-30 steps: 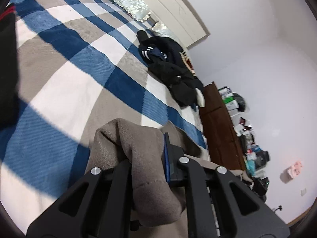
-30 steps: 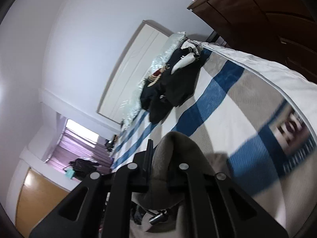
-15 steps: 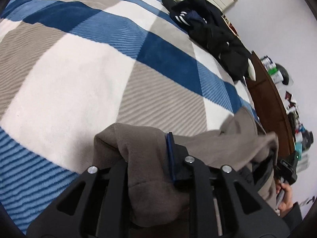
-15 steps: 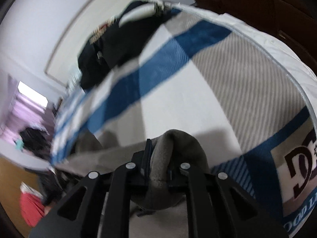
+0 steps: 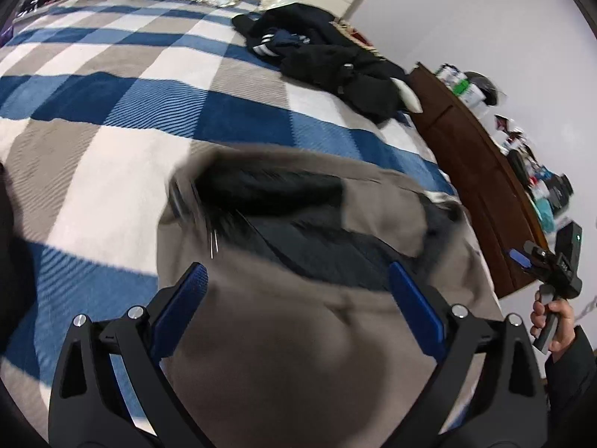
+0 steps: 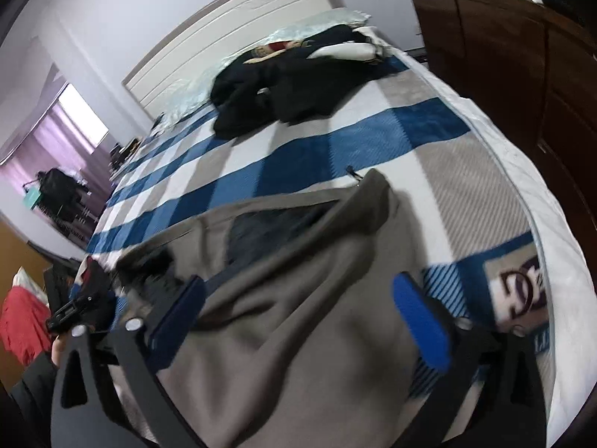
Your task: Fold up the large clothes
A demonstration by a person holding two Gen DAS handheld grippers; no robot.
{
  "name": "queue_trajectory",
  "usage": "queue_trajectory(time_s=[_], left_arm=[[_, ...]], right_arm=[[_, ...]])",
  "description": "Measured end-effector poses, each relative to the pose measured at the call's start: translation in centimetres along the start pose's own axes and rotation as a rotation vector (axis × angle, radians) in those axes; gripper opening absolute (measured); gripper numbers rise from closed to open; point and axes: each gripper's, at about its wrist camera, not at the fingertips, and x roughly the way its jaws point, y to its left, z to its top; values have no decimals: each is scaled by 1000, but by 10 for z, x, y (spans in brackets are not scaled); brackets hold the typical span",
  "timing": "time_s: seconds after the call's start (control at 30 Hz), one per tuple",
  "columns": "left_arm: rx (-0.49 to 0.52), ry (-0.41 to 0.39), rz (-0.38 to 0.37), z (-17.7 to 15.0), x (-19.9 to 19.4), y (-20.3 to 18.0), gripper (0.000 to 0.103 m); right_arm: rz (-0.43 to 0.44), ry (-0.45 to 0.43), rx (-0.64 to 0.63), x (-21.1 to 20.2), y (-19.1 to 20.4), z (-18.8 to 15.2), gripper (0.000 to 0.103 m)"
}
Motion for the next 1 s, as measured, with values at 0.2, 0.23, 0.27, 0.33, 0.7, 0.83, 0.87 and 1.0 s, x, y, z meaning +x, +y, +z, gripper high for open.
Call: queue_trajectory(time_s=[0.2,0.23,0.27,0.33,0.7,0.83,0.87,1.0], left_arm=[[22,6,-83,-54,-28,-52,95],[23,3,-97,-60,-29,-59,95],[24,-1,-111,-69,-30,-65,95],[35,-14,-135,-88,-34,-77,95],[128,-33,-118,-129,2,-80,96],[116,5,-161,-130,13,-69,96],[122,10,-159,-130,15,-69,96],[120,11,-129,-131,18,-74,96]], right_arm=[[122,126,-14,7,63,-35,99],[146,160,-3,13,73,-40,99],[167,185,3,19,82,-45,99],[187,210,1,30,99,-51,99],[109,302,217,135,114,-33,99],[61,335,266,168,105,-31,99],[49,346,271,175,103,-32,99],[-41,304,246,181,101,-35,57]])
